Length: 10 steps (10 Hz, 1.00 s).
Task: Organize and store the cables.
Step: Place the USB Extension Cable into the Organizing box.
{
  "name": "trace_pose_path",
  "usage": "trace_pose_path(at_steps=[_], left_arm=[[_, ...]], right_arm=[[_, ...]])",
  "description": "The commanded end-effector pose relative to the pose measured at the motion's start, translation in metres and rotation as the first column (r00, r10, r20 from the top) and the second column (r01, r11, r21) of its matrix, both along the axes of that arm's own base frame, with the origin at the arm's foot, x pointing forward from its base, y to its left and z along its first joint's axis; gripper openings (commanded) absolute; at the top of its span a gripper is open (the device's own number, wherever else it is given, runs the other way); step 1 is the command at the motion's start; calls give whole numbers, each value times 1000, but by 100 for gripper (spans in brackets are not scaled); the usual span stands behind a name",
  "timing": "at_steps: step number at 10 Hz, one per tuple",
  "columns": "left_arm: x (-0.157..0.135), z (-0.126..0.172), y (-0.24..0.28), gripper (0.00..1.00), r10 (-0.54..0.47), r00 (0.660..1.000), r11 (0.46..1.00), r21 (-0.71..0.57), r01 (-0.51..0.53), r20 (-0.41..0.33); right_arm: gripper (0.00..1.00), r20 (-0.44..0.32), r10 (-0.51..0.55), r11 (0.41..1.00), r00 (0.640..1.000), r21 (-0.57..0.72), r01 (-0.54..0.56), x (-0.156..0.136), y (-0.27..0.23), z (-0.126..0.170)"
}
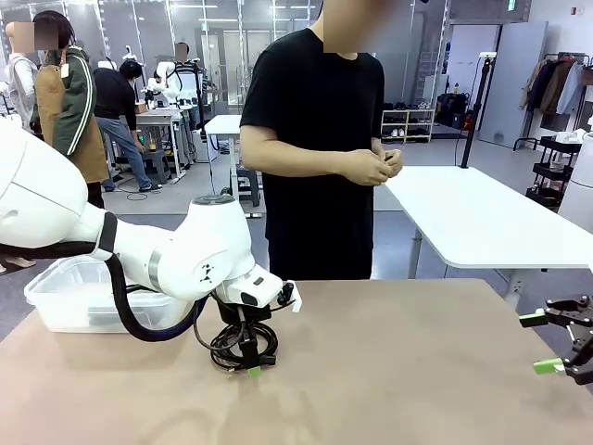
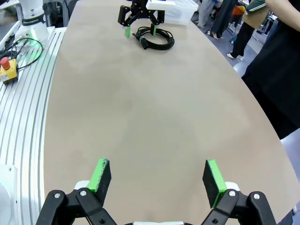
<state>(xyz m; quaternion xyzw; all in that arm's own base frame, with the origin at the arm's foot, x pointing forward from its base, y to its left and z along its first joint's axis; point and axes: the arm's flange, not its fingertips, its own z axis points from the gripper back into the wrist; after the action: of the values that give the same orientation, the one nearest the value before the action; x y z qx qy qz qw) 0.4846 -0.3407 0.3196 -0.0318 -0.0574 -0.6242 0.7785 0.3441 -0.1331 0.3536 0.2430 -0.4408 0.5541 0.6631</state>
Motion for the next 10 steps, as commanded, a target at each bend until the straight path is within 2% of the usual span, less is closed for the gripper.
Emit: trace_pose_path(at_steps=[1, 2, 3, 4, 5, 10], left_arm=[[9, -4, -6, 100, 67, 997, 998, 11, -68, 26], [12, -5, -6, 89, 73, 996, 997, 19, -74, 45], [13, -6, -6, 62, 58, 997, 998, 2, -58, 45], [13, -5, -5, 29, 52, 998, 999, 4, -52, 47], [13, -4, -5, 2, 51, 998, 999, 5, -51, 46], [11, -9, -2, 0, 44, 999, 999, 9, -44, 13]], right_arm=[[100, -2, -17, 1000, 1000, 17, 17, 0, 1, 3], [100, -2, -17, 1000, 1000, 17, 17, 0, 1, 3], [100, -2, -17, 1000, 1000, 17, 17, 0, 1, 3], [100, -2, -17, 1000, 1000, 17, 17, 0, 1, 3], [100, -2, -17, 1000, 1000, 17, 17, 0, 1, 3], [100, -2, -17, 1000, 1000, 17, 17, 0, 1, 3]])
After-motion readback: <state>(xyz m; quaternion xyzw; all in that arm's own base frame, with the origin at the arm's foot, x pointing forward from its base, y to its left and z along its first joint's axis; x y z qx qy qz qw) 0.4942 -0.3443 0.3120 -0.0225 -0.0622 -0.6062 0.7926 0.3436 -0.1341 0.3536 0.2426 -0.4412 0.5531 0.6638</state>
